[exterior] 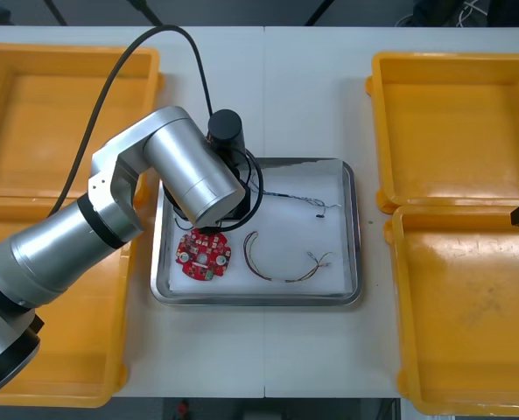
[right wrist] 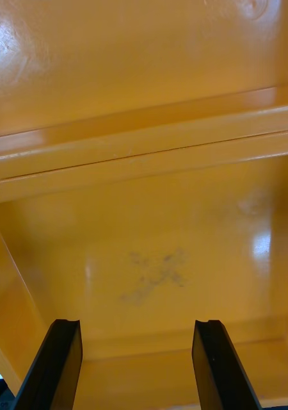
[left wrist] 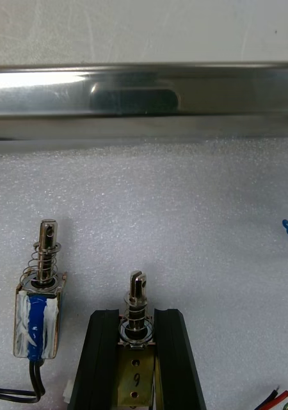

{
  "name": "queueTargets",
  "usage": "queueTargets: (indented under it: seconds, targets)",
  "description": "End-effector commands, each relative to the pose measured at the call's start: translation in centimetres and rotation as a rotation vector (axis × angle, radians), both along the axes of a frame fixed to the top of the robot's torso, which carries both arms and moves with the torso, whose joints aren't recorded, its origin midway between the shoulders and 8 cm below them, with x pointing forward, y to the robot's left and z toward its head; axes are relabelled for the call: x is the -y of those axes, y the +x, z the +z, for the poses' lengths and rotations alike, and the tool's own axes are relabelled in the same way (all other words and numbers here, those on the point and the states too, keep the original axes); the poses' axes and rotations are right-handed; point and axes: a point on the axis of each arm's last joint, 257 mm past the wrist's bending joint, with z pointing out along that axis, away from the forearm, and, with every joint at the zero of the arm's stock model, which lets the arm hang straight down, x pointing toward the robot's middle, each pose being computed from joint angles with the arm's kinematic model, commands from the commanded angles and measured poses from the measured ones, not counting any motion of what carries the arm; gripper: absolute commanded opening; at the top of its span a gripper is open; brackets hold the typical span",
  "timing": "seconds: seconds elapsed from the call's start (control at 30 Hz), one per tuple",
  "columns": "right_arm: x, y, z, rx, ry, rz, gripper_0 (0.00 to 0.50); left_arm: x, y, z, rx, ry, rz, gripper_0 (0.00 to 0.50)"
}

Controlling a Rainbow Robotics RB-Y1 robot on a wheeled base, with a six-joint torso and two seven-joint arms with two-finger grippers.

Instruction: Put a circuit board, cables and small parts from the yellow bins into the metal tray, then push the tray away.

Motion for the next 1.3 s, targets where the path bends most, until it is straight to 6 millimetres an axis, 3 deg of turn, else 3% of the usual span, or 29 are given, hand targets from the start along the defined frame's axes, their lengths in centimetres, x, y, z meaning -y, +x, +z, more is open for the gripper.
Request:
queueTargets:
  seconds: [0.03, 0.2, 0.27, 0.37, 0.6, 1.03, 1.13, 1.3]
  targets:
    - [1.2, 0.2, 1.6, 0.043, -0.038, 0.003, 0.500, 1.6, -0.5, -0.2, 0.007, -0.021, -0.010, 0.000]
    - [1.2, 0.2, 1.6, 0.043, -0.038, 0.003, 0.500, 1.6, -0.5, -0.2, 0.009, -0.016, -0.015, 0.013]
    - [1.2, 0.2, 1.6, 0.043, -0.038, 0.003, 0.500, 1.6, -0.4, -0.1, 0.012, -0.014, -0.014, 0.054]
    - [1.2, 0.2, 1.6, 0.043, -0.038, 0.003, 0.500, 1.5, -0.2, 0.0, 0.021, -0.012, -0.016, 0.161]
    - [1.2, 0.2, 1.6, 0.043, -0.038, 0.003, 0.500, 1.6, 0.1, 0.5, 0.036, -0.010, -0.018, 0.257]
    - [1.2, 0.2, 1.6, 0.043, -0.038, 0.003, 0.500, 3.1, -0.6, 2.9, 0.079, -0.038, -0.048, 0.331]
    - [1.2, 0.2, 1.6, 0.043, -0.038, 0.003, 0.500, 3.6, -1.3, 3.6, 0.065, -0.063, -0.056, 0.336]
    - [1.2, 0.2, 1.6, 0.043, -0.038, 0.003, 0.500, 2.6, -3.0, 6.2, 0.026, -0.050, -0.052, 0.354]
